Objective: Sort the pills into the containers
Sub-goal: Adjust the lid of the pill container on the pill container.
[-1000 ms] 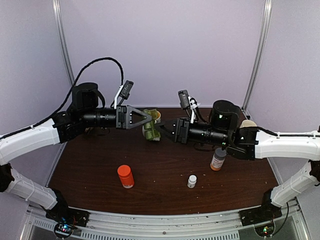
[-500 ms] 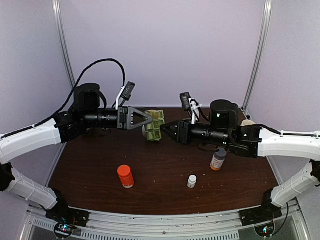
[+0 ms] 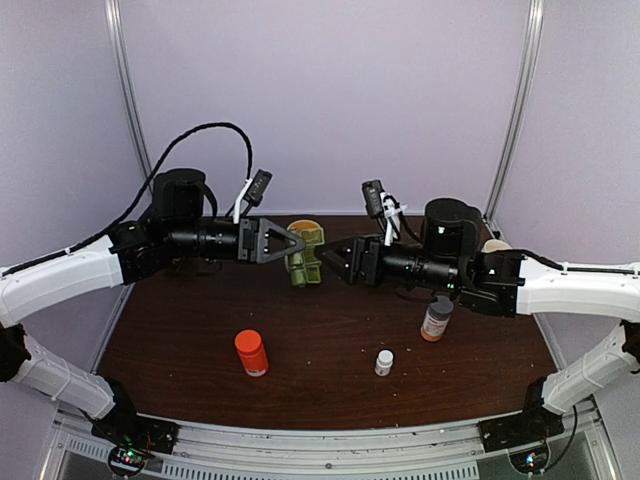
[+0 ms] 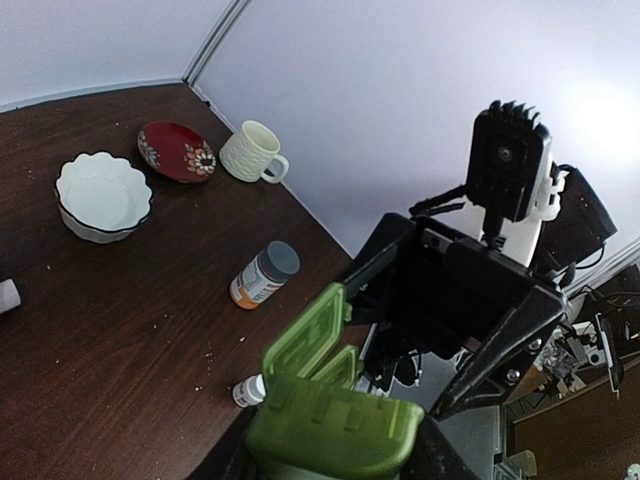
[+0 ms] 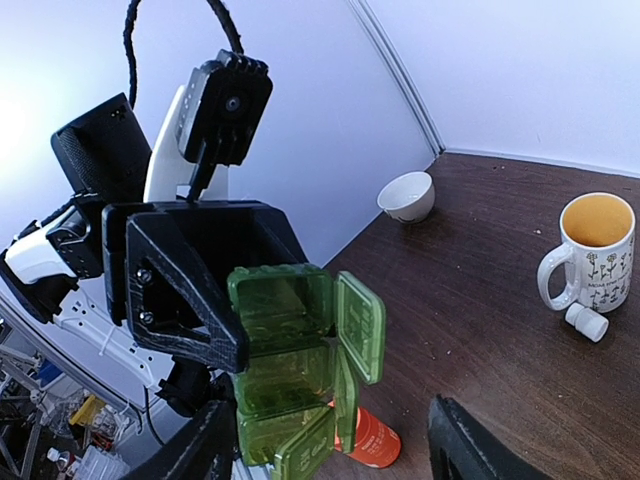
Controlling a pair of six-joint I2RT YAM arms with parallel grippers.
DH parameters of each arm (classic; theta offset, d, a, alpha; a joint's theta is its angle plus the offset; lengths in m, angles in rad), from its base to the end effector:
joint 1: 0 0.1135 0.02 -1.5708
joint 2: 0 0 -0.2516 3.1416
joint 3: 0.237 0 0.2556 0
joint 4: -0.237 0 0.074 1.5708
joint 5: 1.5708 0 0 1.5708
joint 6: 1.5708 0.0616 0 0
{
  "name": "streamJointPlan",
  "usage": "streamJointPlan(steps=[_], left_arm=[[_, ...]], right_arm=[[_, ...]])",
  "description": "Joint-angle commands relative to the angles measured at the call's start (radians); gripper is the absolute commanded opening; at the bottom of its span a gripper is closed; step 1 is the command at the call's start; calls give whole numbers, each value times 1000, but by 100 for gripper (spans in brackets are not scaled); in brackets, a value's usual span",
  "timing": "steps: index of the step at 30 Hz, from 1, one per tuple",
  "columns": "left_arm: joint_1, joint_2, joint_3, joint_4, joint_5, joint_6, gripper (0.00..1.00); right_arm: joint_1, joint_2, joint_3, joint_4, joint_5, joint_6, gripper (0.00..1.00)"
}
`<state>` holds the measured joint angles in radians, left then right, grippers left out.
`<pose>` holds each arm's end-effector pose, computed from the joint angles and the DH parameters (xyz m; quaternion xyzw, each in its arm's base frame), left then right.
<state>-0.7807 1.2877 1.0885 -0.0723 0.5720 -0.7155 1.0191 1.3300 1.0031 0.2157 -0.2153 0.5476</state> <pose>0.2084 -0.2533 0.3310 0.1955 0.7580 -0.5594 0.2726 0.1711 0.3032 0.3200 -0.2427 0.7038 0.5245 0.4132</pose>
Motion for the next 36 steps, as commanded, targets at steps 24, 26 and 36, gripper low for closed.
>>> streamJointPlan(steps=[24,26,36], left_arm=[[-2,2,-58,379,133,-193,31],[-3,4,-80,459,127,-253,30],[-3,-30,-82,459,28,-262,30]], right_arm=[[13,-36,-78,138,57,-2,54],[13,-40,-107,225,40,-2,56],[26,-21,-128,478,64,-11,59]])
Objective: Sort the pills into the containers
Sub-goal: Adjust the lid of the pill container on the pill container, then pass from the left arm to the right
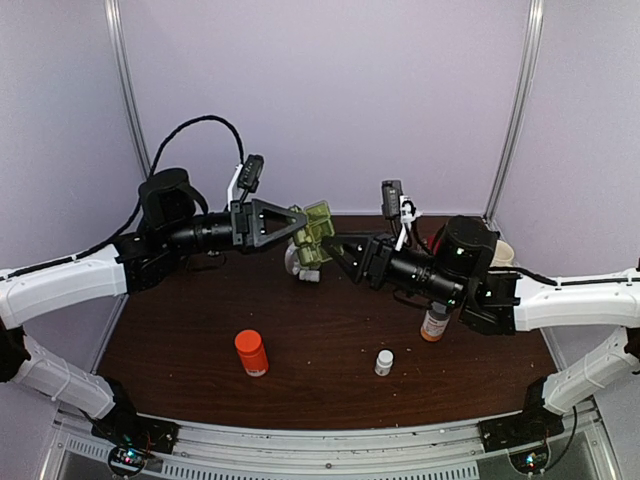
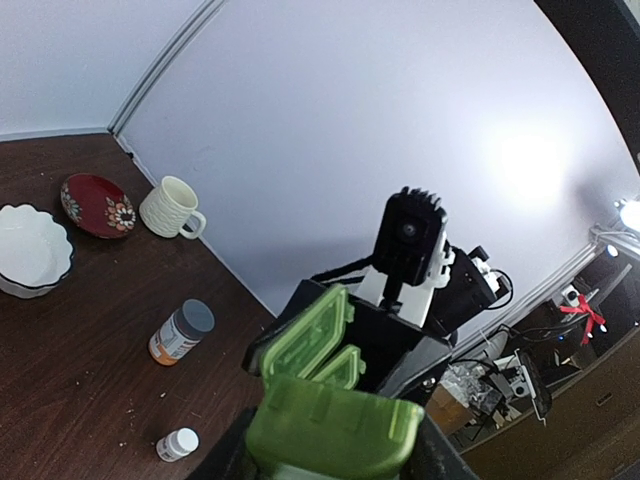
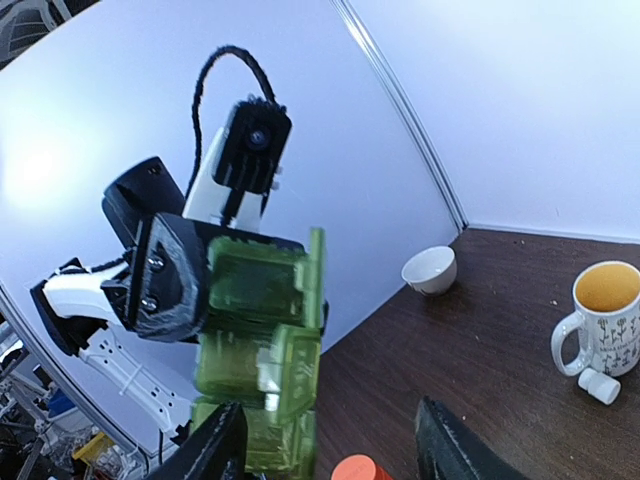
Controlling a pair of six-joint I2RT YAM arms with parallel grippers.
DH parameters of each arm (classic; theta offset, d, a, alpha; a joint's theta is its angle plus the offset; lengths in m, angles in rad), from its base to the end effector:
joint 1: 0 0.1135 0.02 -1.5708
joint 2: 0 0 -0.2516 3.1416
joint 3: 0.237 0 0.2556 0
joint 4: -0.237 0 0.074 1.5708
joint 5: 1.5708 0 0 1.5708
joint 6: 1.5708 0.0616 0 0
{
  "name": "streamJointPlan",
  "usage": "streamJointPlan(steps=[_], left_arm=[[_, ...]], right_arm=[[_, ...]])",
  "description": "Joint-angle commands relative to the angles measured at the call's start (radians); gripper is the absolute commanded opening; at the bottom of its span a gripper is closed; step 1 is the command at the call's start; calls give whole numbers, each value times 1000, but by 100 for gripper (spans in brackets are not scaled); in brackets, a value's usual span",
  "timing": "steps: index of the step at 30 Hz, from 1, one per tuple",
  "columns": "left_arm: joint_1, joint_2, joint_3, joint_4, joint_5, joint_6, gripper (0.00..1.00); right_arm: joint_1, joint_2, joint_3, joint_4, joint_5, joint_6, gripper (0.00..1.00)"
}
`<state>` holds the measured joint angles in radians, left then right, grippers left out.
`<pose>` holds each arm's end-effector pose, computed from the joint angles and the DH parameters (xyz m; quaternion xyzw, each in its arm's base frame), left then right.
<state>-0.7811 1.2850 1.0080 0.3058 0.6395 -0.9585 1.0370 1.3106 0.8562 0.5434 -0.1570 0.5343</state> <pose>0.2069 -0.2569 0.3482 0.1660 0.6789 -0.6616 0.2718 0.1643 0.2969 0.3135 -0.2234 0.6373 0.5577 0.4826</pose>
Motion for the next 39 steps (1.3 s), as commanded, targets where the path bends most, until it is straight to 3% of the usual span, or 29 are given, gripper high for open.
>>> streamJointPlan(steps=[1,6,13,18,24,33,39], left_arm=[[-3,-29,-3,85,-45,-25,30],[-3,-33,-17,139,-71,-54,30],[-3,-26,-10,188,-62,-81,31],[-6,-31,-4,202,-47,-96,31],[-6,-39,-6,214,-37,-108,31],[-6,-28,-9,233,-27,-113,31],[-6,-30,-11,253,-23,-123,31]], right_arm=[[11,4,26,163,13,2,59],[31,35,94,128,121,-17,56],[47,86,150,136,230,-18,68],[46,126,205,110,274,-4,70],[44,146,199,147,367,59,59],[40,151,191,224,219,46,41],[38,154,180,221,193,53,37]])
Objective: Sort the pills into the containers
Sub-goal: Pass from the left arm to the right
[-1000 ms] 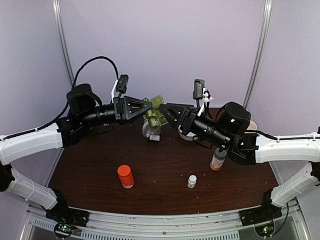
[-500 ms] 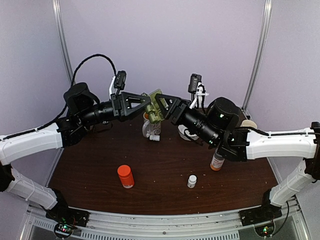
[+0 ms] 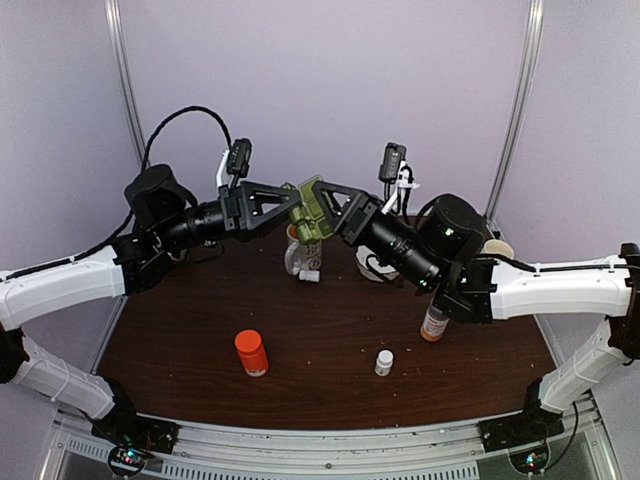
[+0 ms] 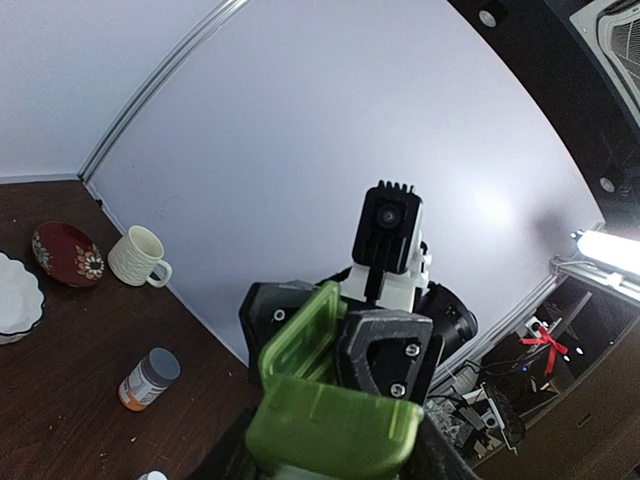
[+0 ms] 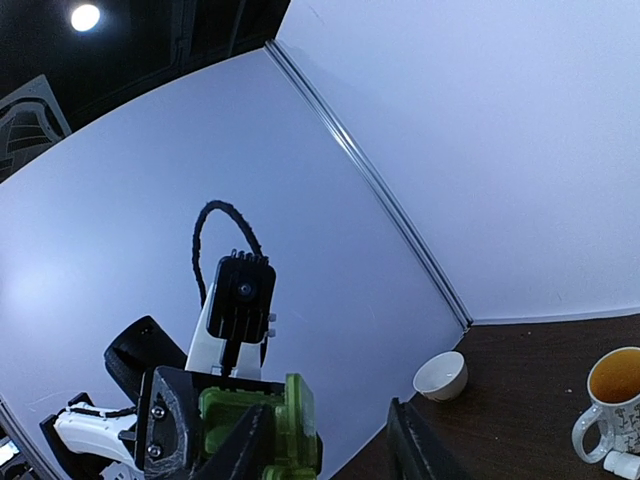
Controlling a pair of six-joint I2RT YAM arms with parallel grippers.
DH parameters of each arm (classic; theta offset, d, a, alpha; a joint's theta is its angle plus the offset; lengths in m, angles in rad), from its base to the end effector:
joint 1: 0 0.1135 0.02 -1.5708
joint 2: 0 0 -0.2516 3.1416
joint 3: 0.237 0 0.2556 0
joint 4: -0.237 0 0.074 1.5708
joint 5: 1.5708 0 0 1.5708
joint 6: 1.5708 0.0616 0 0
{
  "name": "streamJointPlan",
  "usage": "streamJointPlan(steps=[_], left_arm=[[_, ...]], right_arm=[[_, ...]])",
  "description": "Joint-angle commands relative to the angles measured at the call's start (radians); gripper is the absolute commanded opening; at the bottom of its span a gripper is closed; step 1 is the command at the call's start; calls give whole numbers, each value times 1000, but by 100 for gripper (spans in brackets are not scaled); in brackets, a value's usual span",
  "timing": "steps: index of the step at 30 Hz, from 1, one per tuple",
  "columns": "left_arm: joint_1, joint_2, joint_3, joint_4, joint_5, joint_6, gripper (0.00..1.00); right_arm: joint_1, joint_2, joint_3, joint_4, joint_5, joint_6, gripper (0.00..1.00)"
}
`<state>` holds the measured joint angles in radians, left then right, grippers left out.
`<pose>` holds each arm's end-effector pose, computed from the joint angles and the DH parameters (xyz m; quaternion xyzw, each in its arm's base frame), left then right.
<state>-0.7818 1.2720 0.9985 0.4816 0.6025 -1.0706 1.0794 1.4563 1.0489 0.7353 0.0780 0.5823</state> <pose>0.2049 -0.2526 0.3704 0.1415 0.6284 -0.7052 0.2963 0.1795 0.3251 0.3637 -0.1124 0.5717 0.5847 0.5645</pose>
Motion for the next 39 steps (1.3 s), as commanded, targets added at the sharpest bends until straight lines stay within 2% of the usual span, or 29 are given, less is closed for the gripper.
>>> streamJointPlan(steps=[1,4,7,12,14,19,21,24,33,37,39], left_arm=[[-5,-17,-1,80,15,-12,31],[-5,-18,-4,95,16,-21,31],[-5,-15,-7,107,17,-28,31],[-5,-11,-16,129,19,-40,32],[-5,-16,-23,124,11,-33,42],[-5,-56,-33,-18,-66,46,74],[-4,-82,-26,-108,-115,99,84],[-4,-106,-12,-212,-166,152,92],[-5,-81,66,-470,-283,241,95],[-4,-47,98,-475,-265,273,94],[-2,-26,137,-534,-235,308,94]], right_arm=[[-5,8,-15,30,-48,6,36],[-7,7,-20,37,-61,7,33],[-7,9,-16,37,-67,11,25],[-7,11,-11,48,-76,17,5],[-7,7,-11,49,-75,16,0],[-8,-18,-30,30,-62,-10,0],[-10,-34,-33,2,-48,-39,0],[-10,-64,-34,-82,-21,-105,0],[-10,-141,-2,-359,152,-369,0],[-10,-163,-8,-414,176,-454,0],[-10,-169,-14,-446,177,-482,0]])
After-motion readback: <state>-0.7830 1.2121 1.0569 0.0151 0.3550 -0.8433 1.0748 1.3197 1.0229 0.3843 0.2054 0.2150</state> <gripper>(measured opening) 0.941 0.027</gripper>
